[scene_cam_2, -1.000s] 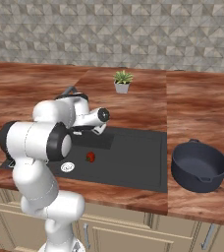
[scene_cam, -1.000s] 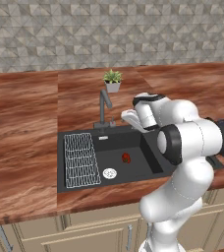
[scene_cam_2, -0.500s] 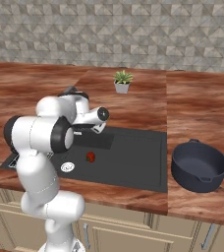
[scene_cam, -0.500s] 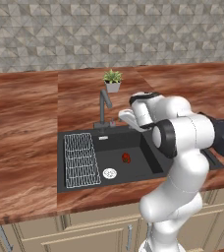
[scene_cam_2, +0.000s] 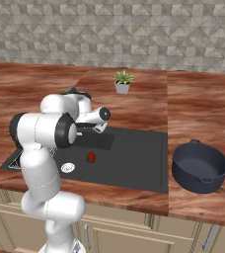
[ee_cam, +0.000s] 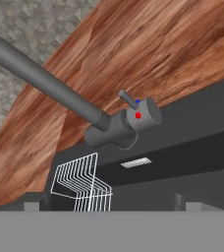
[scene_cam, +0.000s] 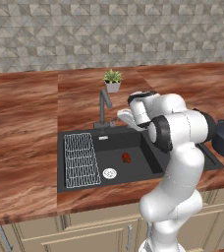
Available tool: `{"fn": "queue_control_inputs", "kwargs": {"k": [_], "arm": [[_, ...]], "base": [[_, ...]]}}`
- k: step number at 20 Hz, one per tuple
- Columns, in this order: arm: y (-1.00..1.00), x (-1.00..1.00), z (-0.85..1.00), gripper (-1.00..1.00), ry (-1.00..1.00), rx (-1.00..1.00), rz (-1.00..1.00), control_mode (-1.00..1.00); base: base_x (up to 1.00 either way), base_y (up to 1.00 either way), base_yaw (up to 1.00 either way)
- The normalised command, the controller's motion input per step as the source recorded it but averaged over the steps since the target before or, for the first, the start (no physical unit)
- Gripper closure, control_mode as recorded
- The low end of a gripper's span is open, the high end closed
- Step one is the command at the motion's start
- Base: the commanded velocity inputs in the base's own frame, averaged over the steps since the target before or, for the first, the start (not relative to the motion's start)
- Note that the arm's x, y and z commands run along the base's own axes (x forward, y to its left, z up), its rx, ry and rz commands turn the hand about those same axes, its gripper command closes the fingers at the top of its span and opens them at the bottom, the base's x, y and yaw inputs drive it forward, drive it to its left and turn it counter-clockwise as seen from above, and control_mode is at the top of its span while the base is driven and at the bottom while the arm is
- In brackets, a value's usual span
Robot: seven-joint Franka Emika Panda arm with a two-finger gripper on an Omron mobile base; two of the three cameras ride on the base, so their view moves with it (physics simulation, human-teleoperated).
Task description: Dump the bell pepper from the pot into the sink. Then turn on the water and wash the bell pepper. Then turn off the water and put the bell pepper back in the pot.
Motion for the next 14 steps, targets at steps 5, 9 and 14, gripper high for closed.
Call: {"fn": "queue_control_inputs", "kwargs": {"k": [5, 9, 14], "arm": [[0.00, 0.23, -0.18, -1.00, 0.00, 0.00, 0.00, -1.00], [0.00, 0.22, -0.17, -1.00, 0.00, 0.00, 0.00, -1.00], [0.00, 0.18, -0.05, -1.00, 0.00, 0.00, 0.00, -1.00]], "base": [[0.00, 0.00, 0.00], [0.00, 0.00, 0.00], [0.00, 0.00, 0.00]]}}
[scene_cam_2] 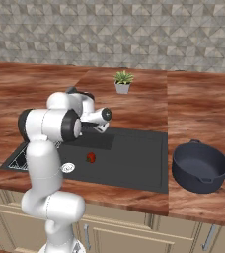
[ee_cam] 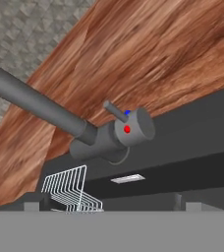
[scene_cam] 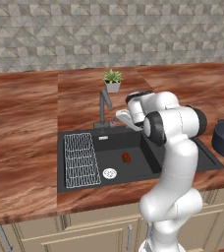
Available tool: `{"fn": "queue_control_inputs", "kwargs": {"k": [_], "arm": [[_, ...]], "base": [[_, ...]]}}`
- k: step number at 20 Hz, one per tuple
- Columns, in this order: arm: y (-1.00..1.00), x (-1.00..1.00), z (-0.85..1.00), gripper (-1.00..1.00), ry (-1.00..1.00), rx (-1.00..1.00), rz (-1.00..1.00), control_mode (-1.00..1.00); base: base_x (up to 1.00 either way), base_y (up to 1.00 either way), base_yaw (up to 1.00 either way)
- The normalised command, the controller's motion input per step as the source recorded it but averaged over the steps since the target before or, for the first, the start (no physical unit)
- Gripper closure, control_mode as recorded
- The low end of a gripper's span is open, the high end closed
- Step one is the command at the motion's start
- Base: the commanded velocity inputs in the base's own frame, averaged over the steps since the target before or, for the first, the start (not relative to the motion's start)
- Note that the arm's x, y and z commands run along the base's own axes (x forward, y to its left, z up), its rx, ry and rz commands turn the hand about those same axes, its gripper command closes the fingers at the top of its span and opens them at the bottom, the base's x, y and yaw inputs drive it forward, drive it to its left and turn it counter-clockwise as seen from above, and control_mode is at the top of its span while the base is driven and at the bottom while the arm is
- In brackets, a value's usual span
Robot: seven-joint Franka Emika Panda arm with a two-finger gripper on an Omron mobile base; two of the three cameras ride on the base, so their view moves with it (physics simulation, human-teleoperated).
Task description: Dump the bell pepper from the pot into the sink. Then turn on the water and wash the bell pepper. Then turn off the water and put the bell pepper back in the pot.
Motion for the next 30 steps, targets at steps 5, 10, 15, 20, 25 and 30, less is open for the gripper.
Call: {"fn": "queue_control_inputs", "kwargs": {"k": [5, 10, 15, 20, 25, 30], "arm": [[0.03, 0.21, -0.03, -1.00, 0.00, 0.00, 0.00, -1.00], [0.09, 0.17, -0.10, -1.00, 0.00, 0.00, 0.00, -1.00], [0.05, 0.19, -0.15, -1.00, 0.00, 0.00, 0.00, -1.00], [0.02, 0.17, -0.07, -1.00, 0.00, 0.00, 0.00, -1.00], [0.04, 0.18, -0.08, -1.00, 0.00, 0.00, 0.00, -1.00], [0.05, 0.15, -0.11, -1.00, 0.00, 0.00, 0.00, -1.00]], "base": [[0.00, 0.00, 0.00], [0.00, 0.00, 0.00], [0.00, 0.00, 0.00], [0.00, 0.00, 0.00], [0.00, 0.00, 0.00], [0.00, 0.00, 0.00]]}}
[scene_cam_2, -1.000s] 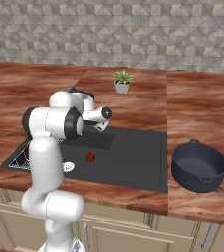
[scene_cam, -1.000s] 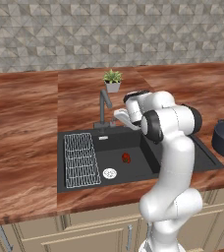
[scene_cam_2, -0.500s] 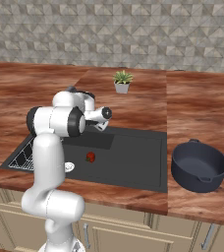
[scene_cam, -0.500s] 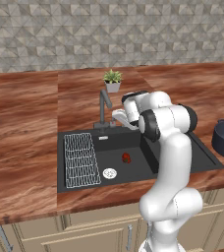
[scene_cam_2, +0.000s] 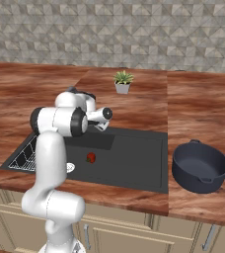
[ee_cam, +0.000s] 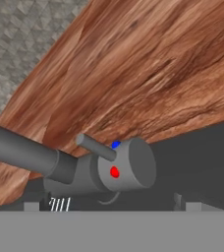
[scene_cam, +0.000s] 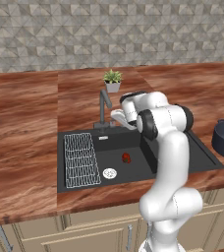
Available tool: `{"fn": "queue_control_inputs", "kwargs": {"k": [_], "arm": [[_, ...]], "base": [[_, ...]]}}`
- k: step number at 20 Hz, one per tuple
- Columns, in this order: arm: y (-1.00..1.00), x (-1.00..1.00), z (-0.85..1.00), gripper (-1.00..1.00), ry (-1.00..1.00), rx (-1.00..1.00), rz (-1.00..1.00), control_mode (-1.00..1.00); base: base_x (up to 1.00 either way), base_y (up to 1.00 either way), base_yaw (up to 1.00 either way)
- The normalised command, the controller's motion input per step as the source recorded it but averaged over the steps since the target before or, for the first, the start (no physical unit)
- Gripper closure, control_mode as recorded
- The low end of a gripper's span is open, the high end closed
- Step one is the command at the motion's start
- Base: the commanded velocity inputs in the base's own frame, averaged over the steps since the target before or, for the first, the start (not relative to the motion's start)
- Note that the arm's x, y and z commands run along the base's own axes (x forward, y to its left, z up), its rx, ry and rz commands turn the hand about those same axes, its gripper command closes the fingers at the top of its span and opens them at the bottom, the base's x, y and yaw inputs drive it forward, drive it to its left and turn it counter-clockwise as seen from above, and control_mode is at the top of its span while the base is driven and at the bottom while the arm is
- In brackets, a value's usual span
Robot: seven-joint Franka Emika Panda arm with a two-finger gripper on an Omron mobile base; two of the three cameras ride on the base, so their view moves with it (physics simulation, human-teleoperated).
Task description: Dump the bell pepper from the pot into the sink. Then turn on the water and wash the bell pepper. Then turn off the water and put the bell pepper back in the pot.
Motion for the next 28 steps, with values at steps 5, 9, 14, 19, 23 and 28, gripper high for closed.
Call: {"fn": "queue_control_inputs", "kwargs": {"k": [5, 9, 14, 19, 23, 28], "arm": [[0.01, 0.18, -0.12, -1.00, 0.00, 0.00, 0.00, -1.00], [0.00, 0.14, -0.05, -1.00, 0.00, 0.00, 0.00, -1.00], [0.00, 0.17, -0.05, -1.00, 0.00, 0.00, 0.00, -1.00], [0.01, 0.16, -0.05, -1.00, 0.00, 0.00, 0.00, -1.00], [0.00, 0.14, -0.07, -1.00, 0.00, 0.00, 0.00, -1.00], [0.00, 0.15, -0.11, -1.00, 0.00, 0.00, 0.00, -1.00]], "base": [[0.00, 0.00, 0.00], [0.00, 0.00, 0.00], [0.00, 0.00, 0.00], [0.00, 0.00, 0.00], [0.00, 0.00, 0.00], [0.00, 0.00, 0.00]]}}
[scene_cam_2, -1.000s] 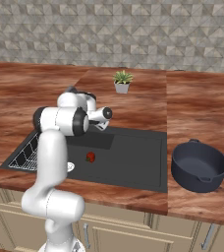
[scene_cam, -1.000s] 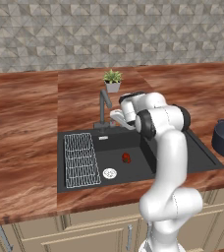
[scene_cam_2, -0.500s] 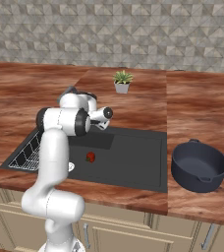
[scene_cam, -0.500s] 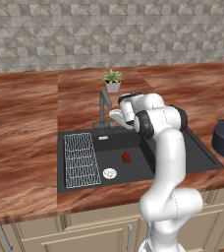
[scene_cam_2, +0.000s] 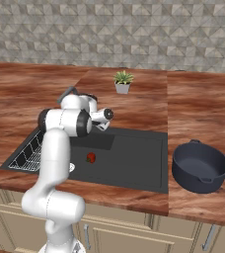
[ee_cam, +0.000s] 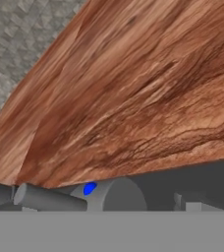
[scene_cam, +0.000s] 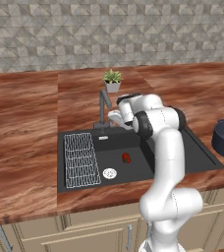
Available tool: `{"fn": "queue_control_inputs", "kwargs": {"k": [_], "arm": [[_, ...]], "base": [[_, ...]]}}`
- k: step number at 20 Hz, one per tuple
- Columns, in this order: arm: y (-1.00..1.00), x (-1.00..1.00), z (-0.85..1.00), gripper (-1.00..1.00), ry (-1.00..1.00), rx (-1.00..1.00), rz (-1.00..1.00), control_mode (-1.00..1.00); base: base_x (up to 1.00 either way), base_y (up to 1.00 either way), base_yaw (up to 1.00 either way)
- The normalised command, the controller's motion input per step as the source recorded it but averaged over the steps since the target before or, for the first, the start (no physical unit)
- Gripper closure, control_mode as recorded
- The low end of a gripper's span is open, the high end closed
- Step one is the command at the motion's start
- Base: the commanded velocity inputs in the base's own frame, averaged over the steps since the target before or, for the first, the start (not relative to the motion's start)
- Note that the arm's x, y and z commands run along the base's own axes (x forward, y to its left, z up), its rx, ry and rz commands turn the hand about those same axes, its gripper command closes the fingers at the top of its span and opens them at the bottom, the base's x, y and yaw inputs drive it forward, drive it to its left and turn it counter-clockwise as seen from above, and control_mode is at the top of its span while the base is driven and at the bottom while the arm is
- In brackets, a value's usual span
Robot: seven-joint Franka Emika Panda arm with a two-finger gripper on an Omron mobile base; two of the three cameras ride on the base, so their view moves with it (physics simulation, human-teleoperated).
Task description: Dump the bell pepper from the pot into the sink. Then turn on the water and wash the bell pepper. Then turn off the water and put the bell pepper back in the pot.
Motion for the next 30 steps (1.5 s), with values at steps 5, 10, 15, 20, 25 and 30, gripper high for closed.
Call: {"fn": "queue_control_inputs", "kwargs": {"k": [5, 10, 15, 20, 25, 30], "arm": [[0.00, 0.16, -0.04, -1.00, 0.00, 0.00, 0.00, -1.00], [0.00, 0.14, -0.01, 1.00, 0.00, 0.00, 0.00, -1.00], [0.00, 0.20, -0.04, 1.00, 0.00, 0.00, 0.00, -1.00], [-0.09, 0.13, -0.08, 1.00, 0.00, 0.01, 0.00, -1.00], [-0.29, 0.15, -0.13, 1.00, 0.00, 0.01, 0.00, -1.00], [-0.36, 0.10, -0.13, 1.00, 0.00, 0.06, 0.00, -1.00]], "base": [[0.00, 0.00, 0.00], [0.00, 0.00, 0.00], [0.00, 0.00, 0.00], [0.00, 0.00, 0.00], [0.00, 0.00, 0.00], [0.00, 0.00, 0.00]]}}
